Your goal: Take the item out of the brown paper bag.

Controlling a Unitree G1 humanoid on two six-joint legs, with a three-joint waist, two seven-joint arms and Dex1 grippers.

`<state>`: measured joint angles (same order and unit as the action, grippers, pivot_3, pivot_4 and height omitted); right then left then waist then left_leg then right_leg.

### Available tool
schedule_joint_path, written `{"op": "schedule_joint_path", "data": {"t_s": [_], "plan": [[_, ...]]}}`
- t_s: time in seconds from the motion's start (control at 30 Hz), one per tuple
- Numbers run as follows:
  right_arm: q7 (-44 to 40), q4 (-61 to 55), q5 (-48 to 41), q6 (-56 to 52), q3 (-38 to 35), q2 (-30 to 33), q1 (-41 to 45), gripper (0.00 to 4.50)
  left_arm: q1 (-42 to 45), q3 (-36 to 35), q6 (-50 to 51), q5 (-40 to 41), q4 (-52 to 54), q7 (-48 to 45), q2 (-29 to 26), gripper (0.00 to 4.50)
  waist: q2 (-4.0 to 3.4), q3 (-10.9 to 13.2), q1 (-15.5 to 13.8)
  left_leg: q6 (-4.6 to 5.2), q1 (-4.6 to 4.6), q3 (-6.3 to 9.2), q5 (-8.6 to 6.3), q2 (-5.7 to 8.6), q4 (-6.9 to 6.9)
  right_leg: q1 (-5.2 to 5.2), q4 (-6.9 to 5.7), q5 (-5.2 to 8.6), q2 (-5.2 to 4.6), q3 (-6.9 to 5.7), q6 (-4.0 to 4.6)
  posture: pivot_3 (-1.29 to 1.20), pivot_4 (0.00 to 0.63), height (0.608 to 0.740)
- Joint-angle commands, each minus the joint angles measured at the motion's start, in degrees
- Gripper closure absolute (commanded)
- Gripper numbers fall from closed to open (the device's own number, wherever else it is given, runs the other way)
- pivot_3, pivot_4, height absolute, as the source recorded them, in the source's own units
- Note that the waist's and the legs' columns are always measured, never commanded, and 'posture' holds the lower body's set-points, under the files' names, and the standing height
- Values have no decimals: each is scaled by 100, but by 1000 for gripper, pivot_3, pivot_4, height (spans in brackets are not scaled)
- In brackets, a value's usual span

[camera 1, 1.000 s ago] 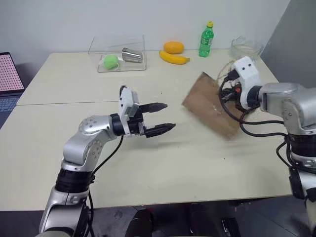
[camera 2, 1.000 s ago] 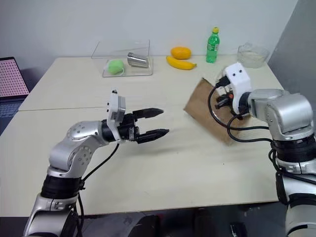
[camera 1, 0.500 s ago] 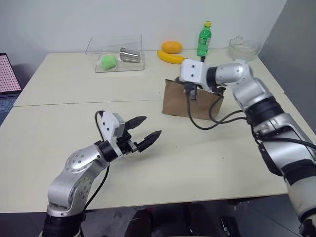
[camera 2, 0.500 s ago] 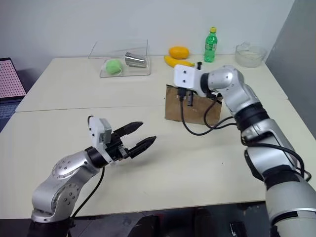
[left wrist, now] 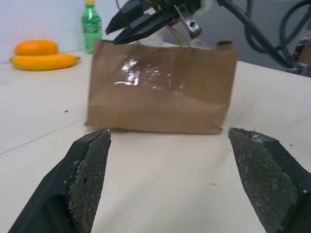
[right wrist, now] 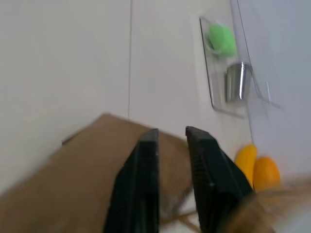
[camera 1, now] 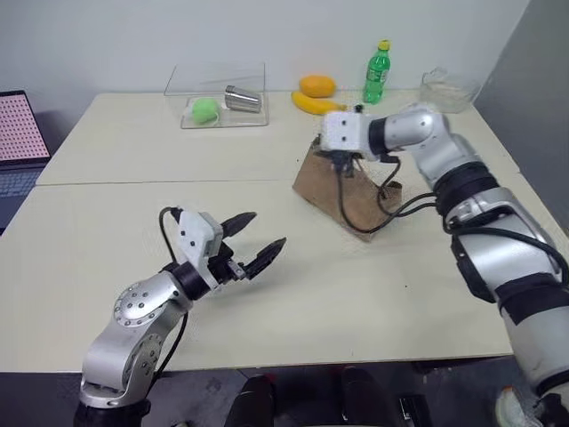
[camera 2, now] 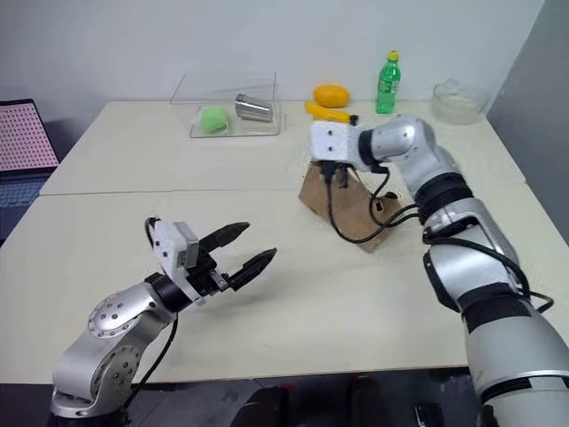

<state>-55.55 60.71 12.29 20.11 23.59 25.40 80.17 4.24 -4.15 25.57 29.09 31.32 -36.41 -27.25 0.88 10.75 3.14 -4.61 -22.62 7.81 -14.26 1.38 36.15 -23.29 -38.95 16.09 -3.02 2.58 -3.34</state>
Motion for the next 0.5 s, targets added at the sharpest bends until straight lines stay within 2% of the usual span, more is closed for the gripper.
{"op": "schedule_joint_path", "data": {"t_s": [0.03,0.13,0.27,0.4,0.5], "plan": [[-317,-1187,-258,-1105,-466,412,-362,2487,336,169,-126,114,-56,-358,-97,438,1,0,0,0,0,0,0,-1,-1,0,0,0,0,0,0,0,150,740],[-430,-2716,-451,-2494,-827,752,-983,1483,614,256,-107,152,-240,-544,-91,438,0,-1,-16,2,-1,3,-1,-2,0,1,-2,0,1,-2,0,0,150,740],[-621,-4939,-705,-5129,-1159,1151,-1844,110,1033,452,-94,195,-522,-956,-114,438,0,0,-13,3,-4,4,-1,-2,3,0,-2,0,0,-3,0,0,150,740],[-583,-6084,-1038,-6875,-1234,1196,-2232,110,1369,616,-166,179,-813,-1312,-105,438,0,-1,12,4,-1,0,-1,-3,4,0,-4,0,0,-2,0,0,150,740],[-474,-6433,-1157,-7461,-1190,1239,-2349,110,1485,681,-269,129,-965,-1463,-81,438,0,-1,11,5,0,0,-1,-2,7,2,-5,0,0,-3,0,0,150,740]]}}
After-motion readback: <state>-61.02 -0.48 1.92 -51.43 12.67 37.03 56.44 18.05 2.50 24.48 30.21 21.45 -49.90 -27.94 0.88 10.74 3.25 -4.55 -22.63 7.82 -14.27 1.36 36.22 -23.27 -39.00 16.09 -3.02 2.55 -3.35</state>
